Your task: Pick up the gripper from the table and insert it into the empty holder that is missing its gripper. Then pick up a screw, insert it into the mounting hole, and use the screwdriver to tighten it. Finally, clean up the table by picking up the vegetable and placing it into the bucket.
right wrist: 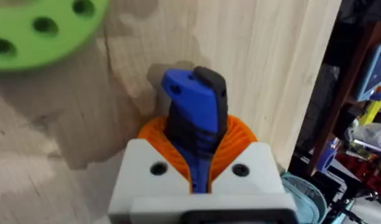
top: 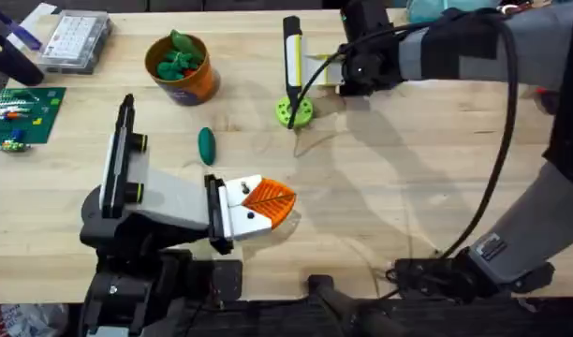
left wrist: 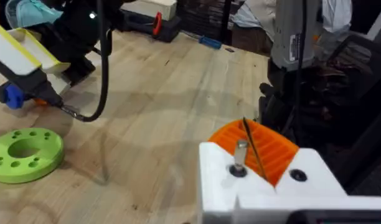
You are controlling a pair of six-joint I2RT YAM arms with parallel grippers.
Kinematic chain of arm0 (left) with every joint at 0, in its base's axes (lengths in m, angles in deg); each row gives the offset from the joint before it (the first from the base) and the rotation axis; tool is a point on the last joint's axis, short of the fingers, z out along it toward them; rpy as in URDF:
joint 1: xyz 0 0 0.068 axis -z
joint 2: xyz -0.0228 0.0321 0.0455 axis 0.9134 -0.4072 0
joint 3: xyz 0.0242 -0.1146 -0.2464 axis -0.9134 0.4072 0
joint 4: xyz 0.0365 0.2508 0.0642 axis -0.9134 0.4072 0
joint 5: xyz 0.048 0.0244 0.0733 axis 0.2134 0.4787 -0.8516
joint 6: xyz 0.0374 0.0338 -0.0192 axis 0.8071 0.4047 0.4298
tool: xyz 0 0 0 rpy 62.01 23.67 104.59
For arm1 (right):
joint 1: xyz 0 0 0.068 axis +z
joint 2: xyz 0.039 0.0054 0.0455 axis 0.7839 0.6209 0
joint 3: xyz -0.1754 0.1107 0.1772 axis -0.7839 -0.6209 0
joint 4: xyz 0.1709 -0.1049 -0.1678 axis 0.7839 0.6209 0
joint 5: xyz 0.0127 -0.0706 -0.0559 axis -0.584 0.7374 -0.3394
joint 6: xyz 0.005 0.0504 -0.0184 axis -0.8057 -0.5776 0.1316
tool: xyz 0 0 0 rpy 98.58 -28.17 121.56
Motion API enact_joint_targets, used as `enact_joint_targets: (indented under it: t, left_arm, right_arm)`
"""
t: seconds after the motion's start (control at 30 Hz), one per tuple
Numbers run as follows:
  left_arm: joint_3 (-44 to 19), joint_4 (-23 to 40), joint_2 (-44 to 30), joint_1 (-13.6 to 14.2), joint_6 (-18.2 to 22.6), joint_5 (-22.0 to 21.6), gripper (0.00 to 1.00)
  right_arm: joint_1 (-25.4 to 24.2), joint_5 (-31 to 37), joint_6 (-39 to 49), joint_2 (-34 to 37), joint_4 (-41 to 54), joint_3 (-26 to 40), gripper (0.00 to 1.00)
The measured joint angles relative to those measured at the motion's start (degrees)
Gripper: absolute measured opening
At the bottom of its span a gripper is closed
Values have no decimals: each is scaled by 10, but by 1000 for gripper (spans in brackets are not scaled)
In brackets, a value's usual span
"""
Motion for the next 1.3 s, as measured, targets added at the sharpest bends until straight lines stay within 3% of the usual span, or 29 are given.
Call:
enact_joint_targets:
  t: [0.3, 0.43, 0.5, 1.3]
  left_arm:
    - [0, 0, 0, 0, 0, 0, 12]
    - [0, 0, 0, 0, 0, 0, 12]
    - [0, 0, 0, 0, 0, 0, 12]
    - [0, 0, 0, 0, 0, 0, 12]
  right_arm:
    - [-6, 4, 4, 0, -2, 3, 368]
    - [-6, 9, 8, 0, -13, 11, 876]
    - [-6, 10, 9, 0, -14, 17, 986]
    - [-3, 33, 8, -2, 42, 26, 995]
